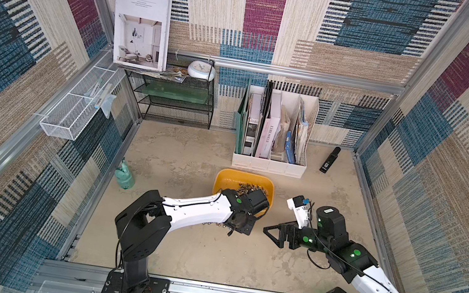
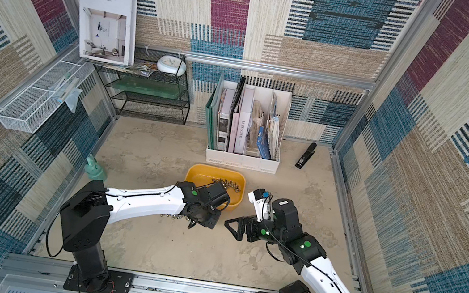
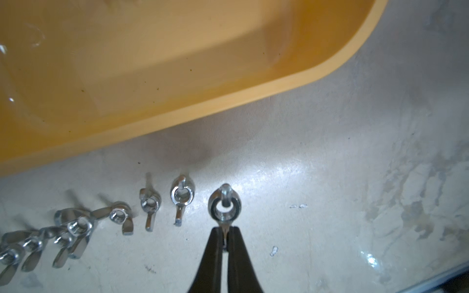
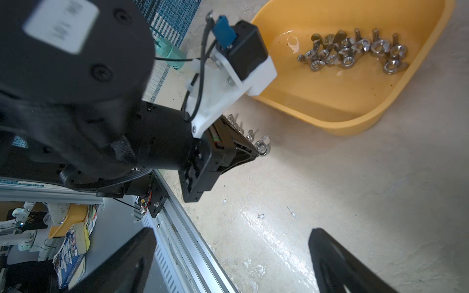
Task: Take out the wing nut from the storage box
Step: Place the wing nut at the center of the board.
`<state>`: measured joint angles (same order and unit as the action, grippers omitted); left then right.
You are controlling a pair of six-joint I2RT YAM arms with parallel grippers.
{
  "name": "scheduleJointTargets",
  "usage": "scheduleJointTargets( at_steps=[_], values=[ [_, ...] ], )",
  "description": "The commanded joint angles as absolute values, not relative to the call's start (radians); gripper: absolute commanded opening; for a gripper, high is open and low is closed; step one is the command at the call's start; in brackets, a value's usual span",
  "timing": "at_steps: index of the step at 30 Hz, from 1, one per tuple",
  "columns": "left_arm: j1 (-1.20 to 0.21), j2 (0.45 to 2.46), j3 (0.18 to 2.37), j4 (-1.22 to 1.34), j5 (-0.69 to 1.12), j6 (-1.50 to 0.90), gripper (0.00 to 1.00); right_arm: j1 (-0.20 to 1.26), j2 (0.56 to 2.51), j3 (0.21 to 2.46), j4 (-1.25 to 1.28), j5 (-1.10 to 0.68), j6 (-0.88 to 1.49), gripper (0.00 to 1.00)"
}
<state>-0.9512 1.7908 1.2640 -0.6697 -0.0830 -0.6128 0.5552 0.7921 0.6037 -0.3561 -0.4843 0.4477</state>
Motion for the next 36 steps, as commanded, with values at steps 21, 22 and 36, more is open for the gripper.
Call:
scheduleJointTargets(
  at_steps=[21,22,36],
  values=[
    [-0.949,1.888,1.246,-0.63,-0.113,-0.596,0.13,0.557,0.775,0.591,-0.373,-0.464,0.459,0.99],
    [-0.948,1.889,1.245,-0.628,-0.108,-0.594,0.18,0.557,0.773,0.592,-0.373,-0.463,0.459,0.99],
    [-0.926,1.798,1.317,-0.706,-0.136,-0.579,0.24,0.556,0.761,0.592,-0.345,-0.423,0.463,0.99]
  ],
)
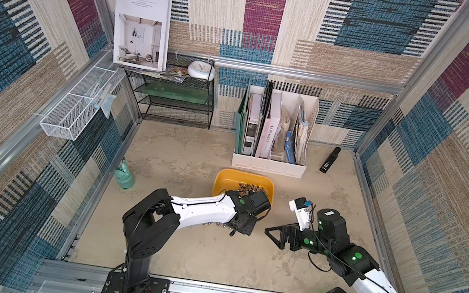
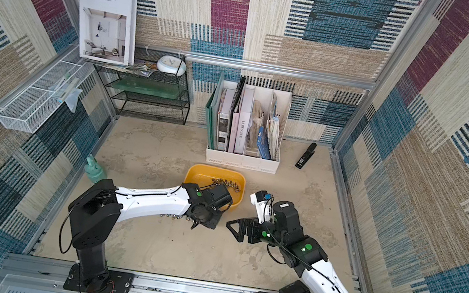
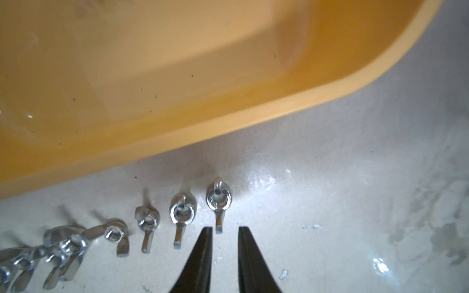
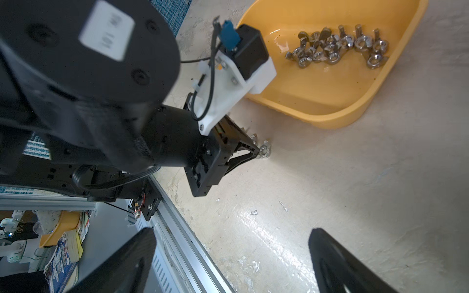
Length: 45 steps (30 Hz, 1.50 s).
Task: Take out the wing nut from the storage box
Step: Place the wing nut at the center of the board, then pick up the wing nut from the storage box.
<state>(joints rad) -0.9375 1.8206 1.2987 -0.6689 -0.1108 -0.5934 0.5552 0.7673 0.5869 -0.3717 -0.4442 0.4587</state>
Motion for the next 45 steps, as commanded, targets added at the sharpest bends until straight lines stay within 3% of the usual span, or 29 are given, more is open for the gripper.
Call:
scheduleJointTargets(
  at_steps=[1,7,14,21,24,25,32,42,45],
  values=[
    [-0.918,1.786,1.327,-0.711,-0.139,-0.573,0.24,0.555,0.761,0.591,-0.341,-0.414,0.467,0.99],
    [-0.84,1.71,1.369,-0.716,-0.124,-0.543,0.26,0.556,0.808,0.622,-0.325,-0.349,0.468,0.99],
    [-0.728,1.646,1.356,-0.681,-0.055,-0.523,0.39,0.555,0.951,0.703,-0.3,-0.286,0.444,0.99],
    [-0.634,1.599,1.317,-0.651,-0.005,-0.497,0.66,0.555,1.192,0.854,-0.302,-0.224,0.399,0.99],
    [-0.603,1.583,1.303,-0.652,-0.003,-0.484,0.96,0.557,1.299,0.928,-0.308,-0.2,0.378,0.99],
    [-0.588,1.577,1.294,-0.65,0.004,-0.478,0.99,0.558,1.341,0.956,-0.317,-0.194,0.372,0.99],
    [-0.512,1.547,1.262,-0.65,0.039,-0.454,0.99,0.566,1.543,1.082,-0.354,-0.176,0.325,0.99],
    [-0.489,1.556,1.254,-0.637,-0.01,-0.412,0.99,0.567,1.753,1.257,-0.417,-0.133,0.267,0.66],
    [-0.488,1.558,1.252,-0.636,-0.018,-0.407,0.99,0.568,1.81,1.303,-0.434,-0.119,0.259,0.64]
  ],
)
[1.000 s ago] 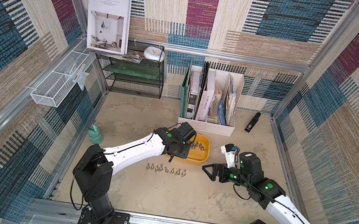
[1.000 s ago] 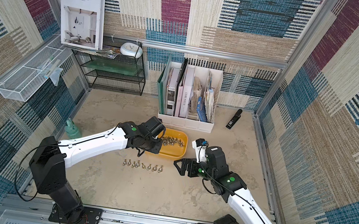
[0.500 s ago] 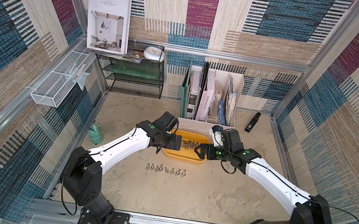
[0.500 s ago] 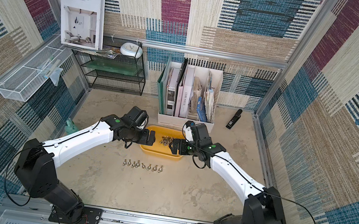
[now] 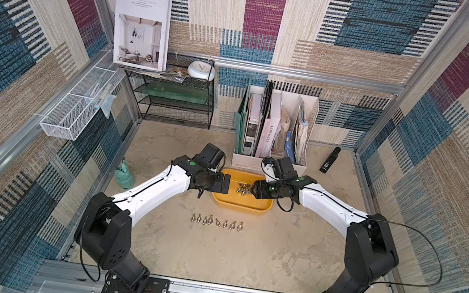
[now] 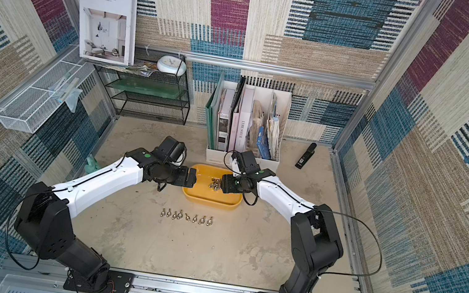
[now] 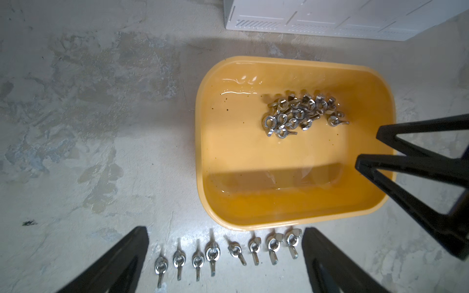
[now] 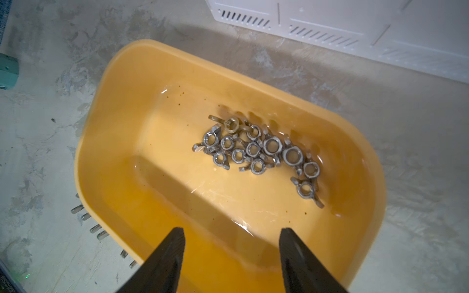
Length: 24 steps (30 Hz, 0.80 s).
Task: Take out the wing nut from the storage box
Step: Pick up the wing nut from the storage box.
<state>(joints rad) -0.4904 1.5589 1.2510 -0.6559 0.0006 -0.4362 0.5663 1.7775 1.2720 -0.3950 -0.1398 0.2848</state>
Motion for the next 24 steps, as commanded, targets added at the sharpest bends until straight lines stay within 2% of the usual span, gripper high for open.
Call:
scheduleJointTargets(
  at_steps=[1,5,24],
  values=[
    [-0.488,1.562,1.261,-0.645,-0.018,-0.407,0.99,0.568,1.83,1.327,-0.447,-0.105,0.26,0.64],
    [-0.486,1.582,1.288,-0.676,-0.02,-0.403,0.99,0.574,1.896,1.39,-0.49,-0.081,0.267,0.61],
    [-0.443,1.585,1.297,-0.676,-0.015,-0.397,0.99,0.597,2.034,1.471,-0.482,-0.186,0.221,0.46]
  ],
)
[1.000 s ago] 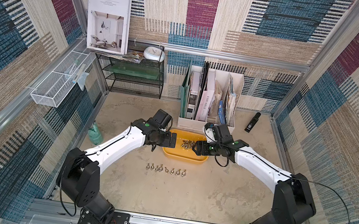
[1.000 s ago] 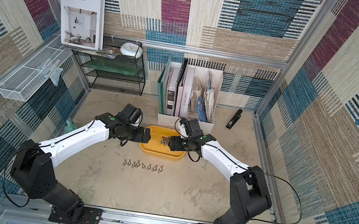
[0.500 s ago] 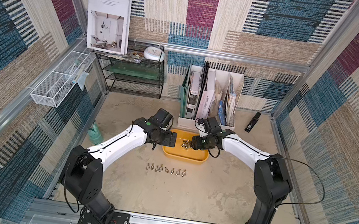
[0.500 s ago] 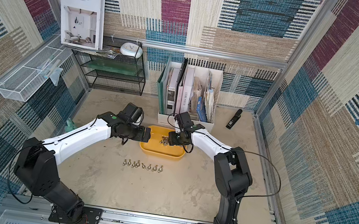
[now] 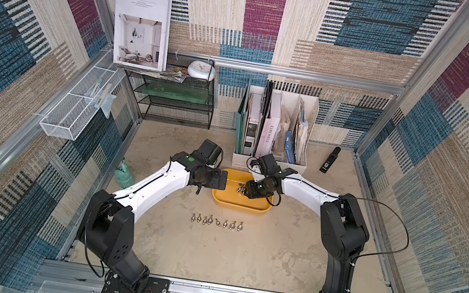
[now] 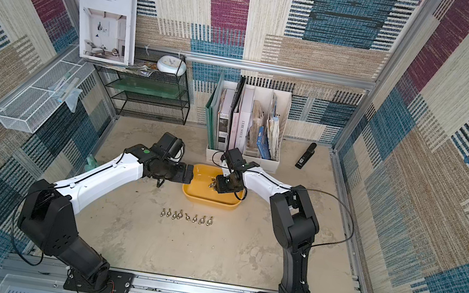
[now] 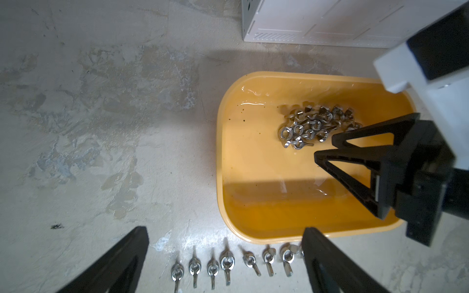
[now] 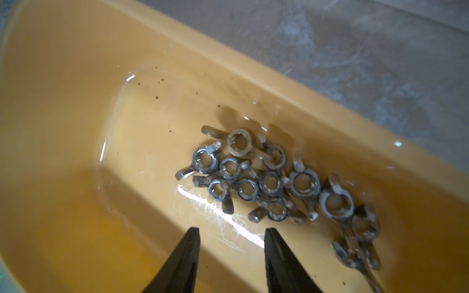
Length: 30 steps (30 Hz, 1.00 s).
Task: Take out the wing nut from the storage box
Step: Pick up the wing nut from the storage box.
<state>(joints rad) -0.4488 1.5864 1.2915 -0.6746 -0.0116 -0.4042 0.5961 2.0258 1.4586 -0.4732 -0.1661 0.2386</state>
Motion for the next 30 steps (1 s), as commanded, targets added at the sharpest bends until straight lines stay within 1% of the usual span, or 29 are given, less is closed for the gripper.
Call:
scheduleJointTargets(
  at_steps=[1,3,13,26,30],
  values=[
    [-0.441,1.585,1.298,-0.674,-0.014,-0.397,0.99,0.6,2.038,1.476,-0.482,-0.188,0.218,0.44],
    [-0.438,1.587,1.299,-0.676,-0.012,-0.397,0.99,0.599,2.044,1.482,-0.481,-0.193,0.215,0.43],
    [-0.43,1.594,1.309,-0.683,-0.011,-0.399,0.99,0.6,2.07,1.498,-0.488,-0.212,0.207,0.42],
    [-0.429,1.589,1.303,-0.671,0.0,-0.399,0.99,0.6,1.992,1.468,-0.499,-0.174,0.211,0.46],
    [-0.428,1.592,1.303,-0.666,0.012,-0.398,0.99,0.595,2.008,1.484,-0.531,-0.17,0.188,0.46]
  ],
)
